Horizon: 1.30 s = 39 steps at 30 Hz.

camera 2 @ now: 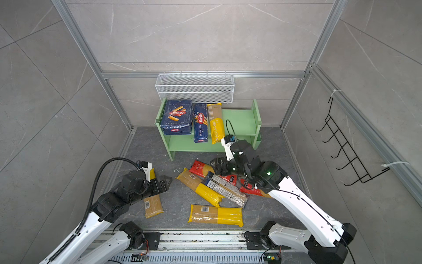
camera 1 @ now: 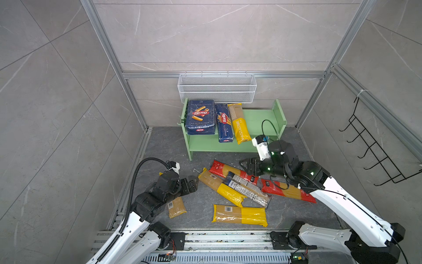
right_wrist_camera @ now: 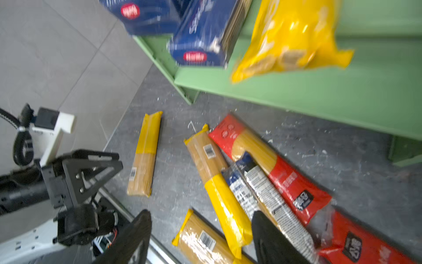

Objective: Place and organize the pasta boxes and bags onto the shelf
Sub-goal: 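Withdraw the right gripper from the shelf down to the pasta pile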

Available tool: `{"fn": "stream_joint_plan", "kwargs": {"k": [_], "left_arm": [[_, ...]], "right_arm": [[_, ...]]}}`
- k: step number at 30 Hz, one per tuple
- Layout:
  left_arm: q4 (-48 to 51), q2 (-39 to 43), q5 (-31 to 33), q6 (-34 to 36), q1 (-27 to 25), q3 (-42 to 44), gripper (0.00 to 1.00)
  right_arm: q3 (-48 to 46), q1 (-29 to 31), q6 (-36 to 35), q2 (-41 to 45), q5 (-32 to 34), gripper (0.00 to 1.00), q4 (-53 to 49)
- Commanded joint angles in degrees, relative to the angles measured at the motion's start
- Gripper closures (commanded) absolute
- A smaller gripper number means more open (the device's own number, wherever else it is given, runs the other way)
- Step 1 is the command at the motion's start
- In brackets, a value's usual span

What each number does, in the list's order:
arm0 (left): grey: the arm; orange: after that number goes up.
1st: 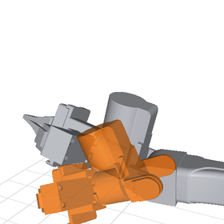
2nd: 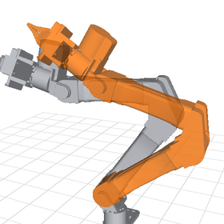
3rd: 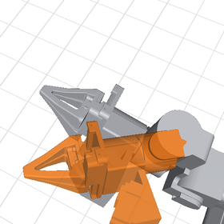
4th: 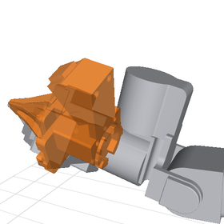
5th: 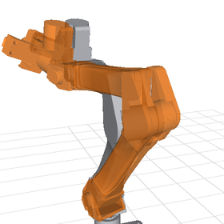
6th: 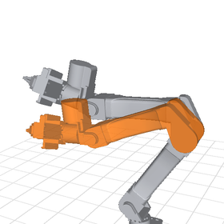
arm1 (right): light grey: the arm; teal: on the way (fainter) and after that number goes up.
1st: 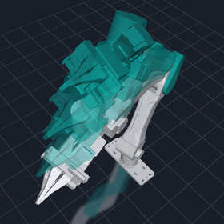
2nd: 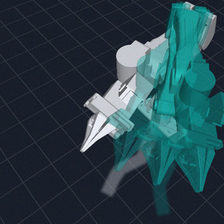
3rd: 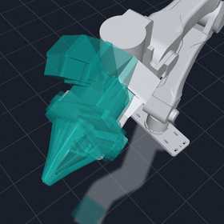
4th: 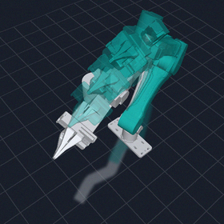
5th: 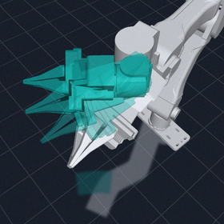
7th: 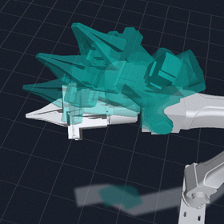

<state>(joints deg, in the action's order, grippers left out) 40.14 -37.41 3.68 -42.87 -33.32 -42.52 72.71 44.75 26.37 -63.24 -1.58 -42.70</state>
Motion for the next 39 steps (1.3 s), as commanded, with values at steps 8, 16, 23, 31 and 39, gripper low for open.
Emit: {"fn": "stream_joint_plan", "kwargs": {"k": [8, 16, 23, 31, 39], "left_arm": [[5.8, 5.1, 1.5, -2.7, 0.3, 1.7, 0.0], [6.1, 7.2, 2.0, -4.4, 0.3, 4.0, 0.0], [6.4, 7.5, 2.3, -4.8, 0.3, 4.0, 0.0], [7.8, 6.7, 3.5, -4.3, 0.3, 3.0, 0.0], [8.6, 6.6, 4.8, -3.8, 0.4, 2.6, 0.0]], "right_arm": [[-19.6, 5.8, 5.2, 6.9, -1.0, 0.27, 1.8], [-26.9, 10.3, 6.9, 6.0, 0.0, 0.27, 2.1], [-28.1, 15.9, 7.7, 0.4, 3.4, 0.26, 1.8], [-25.7, 18.2, 6.8, -8.7, 3.7, 0.26, 6.9], [-18.9, 18.3, 0.9, -18.7, 10.5, 0.18, 8.2]]}}
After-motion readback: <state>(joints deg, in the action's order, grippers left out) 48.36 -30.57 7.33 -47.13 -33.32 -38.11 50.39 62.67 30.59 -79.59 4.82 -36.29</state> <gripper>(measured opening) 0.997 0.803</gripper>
